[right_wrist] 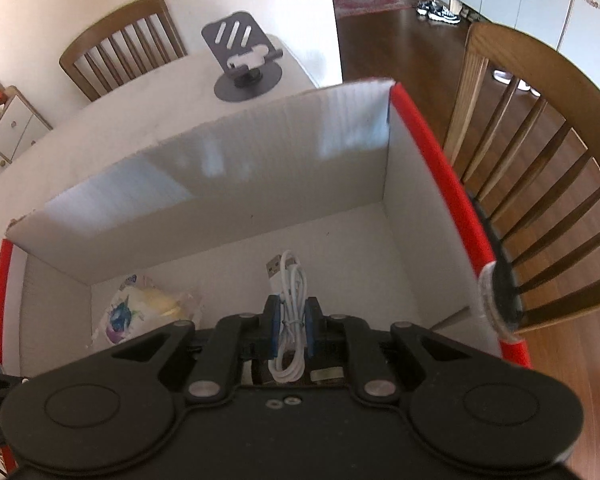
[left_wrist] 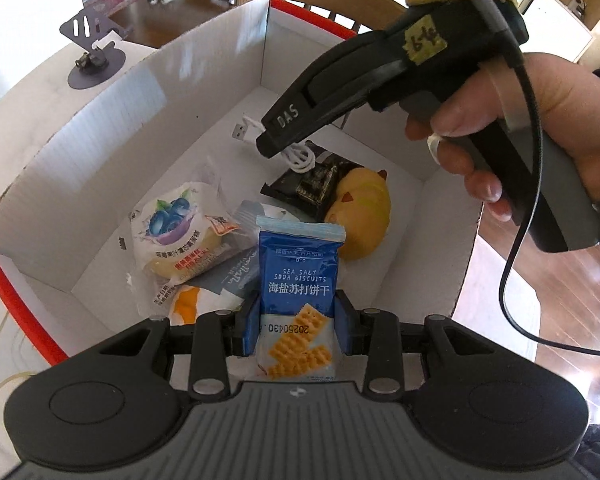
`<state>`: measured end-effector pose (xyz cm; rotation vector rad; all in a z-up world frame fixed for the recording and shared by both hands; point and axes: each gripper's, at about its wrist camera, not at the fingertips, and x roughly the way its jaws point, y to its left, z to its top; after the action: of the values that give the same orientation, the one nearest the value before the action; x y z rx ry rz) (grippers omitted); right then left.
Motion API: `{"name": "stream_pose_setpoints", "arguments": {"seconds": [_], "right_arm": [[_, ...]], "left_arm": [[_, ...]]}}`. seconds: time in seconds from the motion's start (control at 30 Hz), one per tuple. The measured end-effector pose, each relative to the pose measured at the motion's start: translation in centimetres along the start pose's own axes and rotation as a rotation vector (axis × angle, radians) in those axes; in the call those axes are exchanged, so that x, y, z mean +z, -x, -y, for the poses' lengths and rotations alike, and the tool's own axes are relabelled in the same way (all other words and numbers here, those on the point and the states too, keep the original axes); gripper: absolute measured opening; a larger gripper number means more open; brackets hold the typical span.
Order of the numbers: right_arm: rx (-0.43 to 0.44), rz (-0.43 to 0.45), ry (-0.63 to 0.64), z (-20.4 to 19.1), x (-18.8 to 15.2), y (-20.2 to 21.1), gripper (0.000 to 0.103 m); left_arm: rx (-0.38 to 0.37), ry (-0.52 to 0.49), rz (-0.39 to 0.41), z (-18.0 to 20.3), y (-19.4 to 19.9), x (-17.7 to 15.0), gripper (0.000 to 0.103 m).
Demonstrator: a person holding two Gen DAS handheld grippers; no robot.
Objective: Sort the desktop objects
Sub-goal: 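Open both tools to drop the biscuit box and cable in the box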
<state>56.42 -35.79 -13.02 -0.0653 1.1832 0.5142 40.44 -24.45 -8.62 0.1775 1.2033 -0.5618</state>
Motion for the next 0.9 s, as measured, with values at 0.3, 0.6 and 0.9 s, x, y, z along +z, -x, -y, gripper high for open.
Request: {"name": "stream_pose_setpoints", "arguments": {"seconds": [0.3, 0.6, 0.9], "right_arm": [[0.003, -0.025, -0.009, 0.1, 0.0, -0.7, 0.02], [0.015, 0.002, -0.01, 0.1, -0.2, 0.8, 0.033], [0.03, 0.026, 0.0, -0.4, -0.6, 2.4, 0.041]], "left_arm": [[-0.016, 0.022, 0.008, -0.2, -0.1, 0.0, 0.036], [-0.02, 0.004, 0.032, 0.4, 0.9, -0.1, 0.055], [-0.005, 0.006, 0.072, 1.0, 2.6, -0.3, 0.059]]}}
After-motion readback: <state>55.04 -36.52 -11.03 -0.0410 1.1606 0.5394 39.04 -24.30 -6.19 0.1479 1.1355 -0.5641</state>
